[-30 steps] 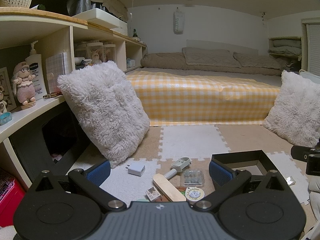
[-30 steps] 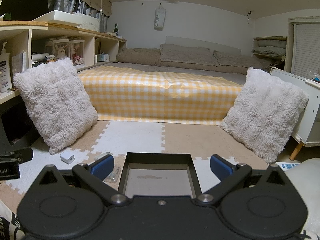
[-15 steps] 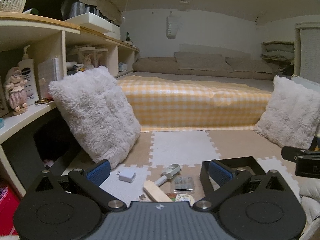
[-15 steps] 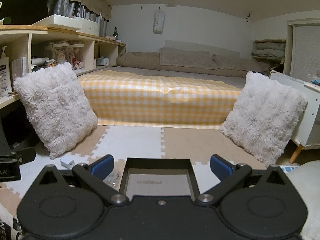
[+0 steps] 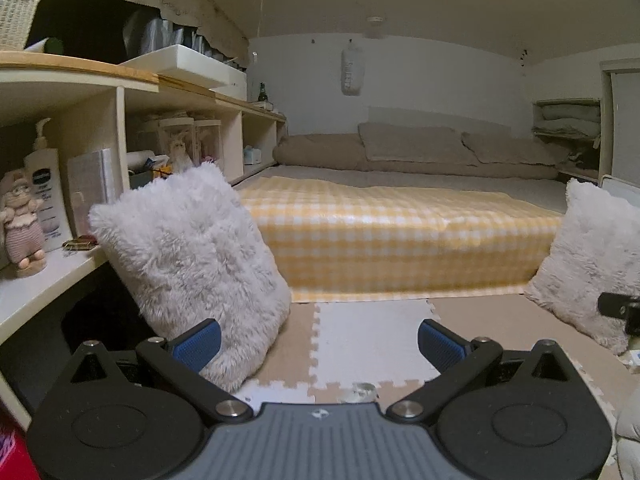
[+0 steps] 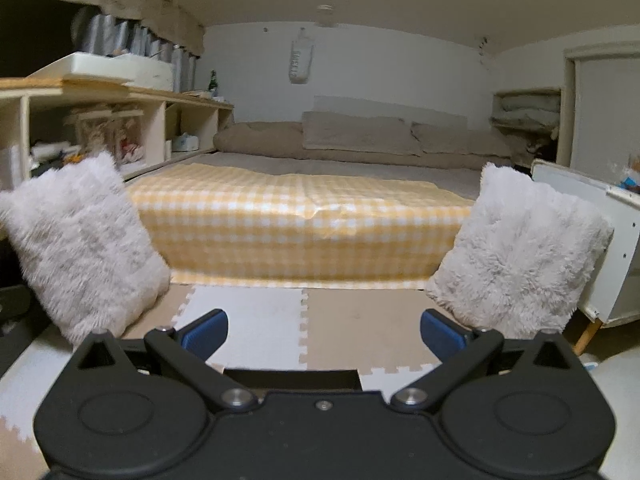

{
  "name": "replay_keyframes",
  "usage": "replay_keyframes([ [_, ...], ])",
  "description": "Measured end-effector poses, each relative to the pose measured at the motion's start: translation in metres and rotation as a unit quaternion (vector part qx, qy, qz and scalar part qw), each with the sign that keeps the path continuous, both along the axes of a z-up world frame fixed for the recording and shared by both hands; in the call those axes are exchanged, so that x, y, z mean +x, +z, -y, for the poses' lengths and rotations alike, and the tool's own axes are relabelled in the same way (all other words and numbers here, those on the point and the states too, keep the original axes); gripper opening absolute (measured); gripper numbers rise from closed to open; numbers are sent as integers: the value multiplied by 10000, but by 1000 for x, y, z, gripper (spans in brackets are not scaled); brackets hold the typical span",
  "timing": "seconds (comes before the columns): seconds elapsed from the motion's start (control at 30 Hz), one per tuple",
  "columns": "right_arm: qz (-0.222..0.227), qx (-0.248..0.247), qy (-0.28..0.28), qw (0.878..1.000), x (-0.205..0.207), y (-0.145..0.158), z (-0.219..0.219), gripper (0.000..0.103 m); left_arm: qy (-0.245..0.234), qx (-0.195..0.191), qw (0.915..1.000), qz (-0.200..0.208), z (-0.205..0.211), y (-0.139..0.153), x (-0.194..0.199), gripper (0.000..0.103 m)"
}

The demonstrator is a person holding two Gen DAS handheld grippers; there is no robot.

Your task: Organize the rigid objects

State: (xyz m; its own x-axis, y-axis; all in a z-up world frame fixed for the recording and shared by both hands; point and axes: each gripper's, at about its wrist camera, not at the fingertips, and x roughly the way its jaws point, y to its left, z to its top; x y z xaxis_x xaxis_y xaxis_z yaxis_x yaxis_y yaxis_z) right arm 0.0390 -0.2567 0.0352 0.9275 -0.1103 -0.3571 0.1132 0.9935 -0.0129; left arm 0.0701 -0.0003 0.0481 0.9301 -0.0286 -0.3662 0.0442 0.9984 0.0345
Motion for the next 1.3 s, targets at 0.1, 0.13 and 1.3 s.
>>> replay_keyframes([
  [0.1, -64, 78, -145, 9998, 19, 0, 11, 103, 33, -9, 9999, -109, -4, -2, 20, 103],
  [0.13, -59, 100, -129, 9998, 25, -1, 16, 103, 37, -11, 9999, -154, -5, -3, 28, 103],
  [1.3, -3929, 584, 397, 9169, 183, -163, 74, 39, -90, -525, 9232, -3806, -45, -160, 154, 98],
])
